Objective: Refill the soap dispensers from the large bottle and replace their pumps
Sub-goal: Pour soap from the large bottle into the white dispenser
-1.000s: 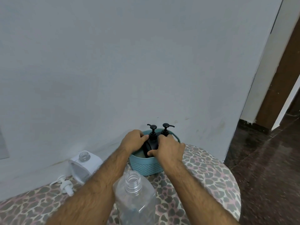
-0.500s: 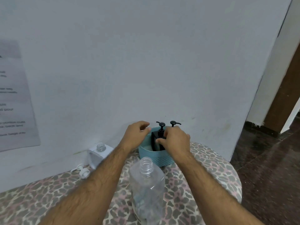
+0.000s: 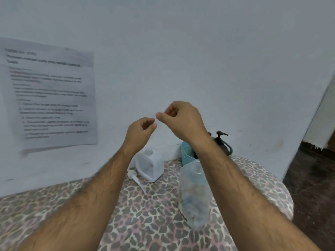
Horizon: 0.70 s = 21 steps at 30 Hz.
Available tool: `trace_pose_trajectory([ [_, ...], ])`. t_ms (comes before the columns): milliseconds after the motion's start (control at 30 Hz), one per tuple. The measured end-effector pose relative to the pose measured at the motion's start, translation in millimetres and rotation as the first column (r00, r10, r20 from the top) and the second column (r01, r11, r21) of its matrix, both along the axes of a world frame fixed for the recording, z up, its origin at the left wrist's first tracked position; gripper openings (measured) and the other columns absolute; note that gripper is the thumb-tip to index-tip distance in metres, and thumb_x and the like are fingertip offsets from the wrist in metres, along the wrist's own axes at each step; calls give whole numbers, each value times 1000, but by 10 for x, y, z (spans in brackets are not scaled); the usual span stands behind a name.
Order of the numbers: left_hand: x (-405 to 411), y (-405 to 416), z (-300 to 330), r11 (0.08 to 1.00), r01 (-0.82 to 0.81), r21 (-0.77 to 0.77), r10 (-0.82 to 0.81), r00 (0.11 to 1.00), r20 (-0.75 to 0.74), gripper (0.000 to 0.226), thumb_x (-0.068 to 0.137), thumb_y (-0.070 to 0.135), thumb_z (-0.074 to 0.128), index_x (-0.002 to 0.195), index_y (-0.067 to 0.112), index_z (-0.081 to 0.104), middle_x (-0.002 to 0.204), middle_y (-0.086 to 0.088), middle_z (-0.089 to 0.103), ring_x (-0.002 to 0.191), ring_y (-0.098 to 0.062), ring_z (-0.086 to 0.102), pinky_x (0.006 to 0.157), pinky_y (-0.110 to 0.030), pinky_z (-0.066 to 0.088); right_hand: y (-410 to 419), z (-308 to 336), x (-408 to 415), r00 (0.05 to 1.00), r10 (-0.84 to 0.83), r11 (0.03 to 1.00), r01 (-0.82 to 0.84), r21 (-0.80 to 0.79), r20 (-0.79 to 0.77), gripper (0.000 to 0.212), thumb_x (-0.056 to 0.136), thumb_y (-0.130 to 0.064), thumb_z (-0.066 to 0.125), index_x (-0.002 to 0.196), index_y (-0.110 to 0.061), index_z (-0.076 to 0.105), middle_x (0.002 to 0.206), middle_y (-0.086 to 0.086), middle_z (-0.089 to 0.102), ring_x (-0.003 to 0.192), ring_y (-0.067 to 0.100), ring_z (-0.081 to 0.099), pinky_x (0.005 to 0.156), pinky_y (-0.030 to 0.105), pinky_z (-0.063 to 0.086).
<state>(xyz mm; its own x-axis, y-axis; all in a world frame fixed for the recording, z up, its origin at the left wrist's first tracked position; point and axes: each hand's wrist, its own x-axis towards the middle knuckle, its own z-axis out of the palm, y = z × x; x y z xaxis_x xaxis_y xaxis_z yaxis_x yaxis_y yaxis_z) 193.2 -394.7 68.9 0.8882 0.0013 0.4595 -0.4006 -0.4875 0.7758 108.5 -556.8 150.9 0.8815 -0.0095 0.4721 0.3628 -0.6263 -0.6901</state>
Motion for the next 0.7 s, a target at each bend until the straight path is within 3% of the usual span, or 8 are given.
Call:
trace_pose_trajectory([
  [133,-82,313,-128,997,-70,-41,68,996,-61,31,95,29,60,121,13,66,117,2,69,108,-11,63,98,-30,49,327,-159,1,996,61,997,-57,51,-71,25,88,-37,66,104,-19,62,97,-5,61,88,12,58,78,29,49],
  [267,-141,519,-344,988,-129,-89,117,985,-130,31,96,27,61,123,12,65,120,1,66,107,-10,59,97,-25,44,581,-586,103,984,35,993,-14,117,-177,41,91,-20,59,131,-16,49,125,5,54,96,13,50,81,25,39],
  [367,-142,616,-554,984,-157,-87,138,972,-191,33,96,25,61,125,9,63,123,-3,66,110,-13,59,97,-25,42,702,-973,168,968,-15,987,54,152,-249,53,89,-15,56,140,-16,40,139,10,46,118,23,51,91,28,40],
  [533,-131,637,-812,979,-172,-111,135,950,-282,37,97,25,59,130,8,60,129,-6,63,111,-13,56,99,-24,40,754,-1406,225,951,-122,967,179,184,-283,75,83,-24,68,148,-13,32,145,9,42,131,28,44,106,41,42],
  [700,-75,561,-952,980,-158,-123,110,939,-326,38,98,25,58,131,6,58,131,-8,61,115,-16,57,99,-23,40,775,-1770,345,918,-141,960,218,175,-370,75,79,-13,62,147,-15,30,136,9,50,120,27,51,94,39,50],
])
